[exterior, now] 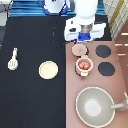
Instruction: Take the lid off the pot, put the pot on the plate, and use the tool to push the pot to the front of the table.
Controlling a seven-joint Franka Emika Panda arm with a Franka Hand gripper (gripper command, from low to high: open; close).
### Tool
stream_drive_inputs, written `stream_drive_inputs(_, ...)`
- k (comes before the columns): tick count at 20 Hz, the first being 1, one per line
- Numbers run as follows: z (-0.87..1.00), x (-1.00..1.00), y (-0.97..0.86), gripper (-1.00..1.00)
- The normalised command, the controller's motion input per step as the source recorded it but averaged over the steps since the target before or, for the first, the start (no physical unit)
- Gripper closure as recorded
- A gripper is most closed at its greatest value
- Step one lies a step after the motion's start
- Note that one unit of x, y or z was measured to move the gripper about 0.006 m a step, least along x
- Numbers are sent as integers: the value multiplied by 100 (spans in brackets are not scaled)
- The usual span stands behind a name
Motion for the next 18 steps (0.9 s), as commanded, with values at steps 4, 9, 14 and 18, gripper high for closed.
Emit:
stream_drive_inputs(4, 67, 93, 0, -100)
stream_drive_inputs(9, 38, 98, -2, -100)
stream_drive_inputs(14, 4, 90, -16, -100)
stream_drive_inputs(18, -21, 70, -30, -100)
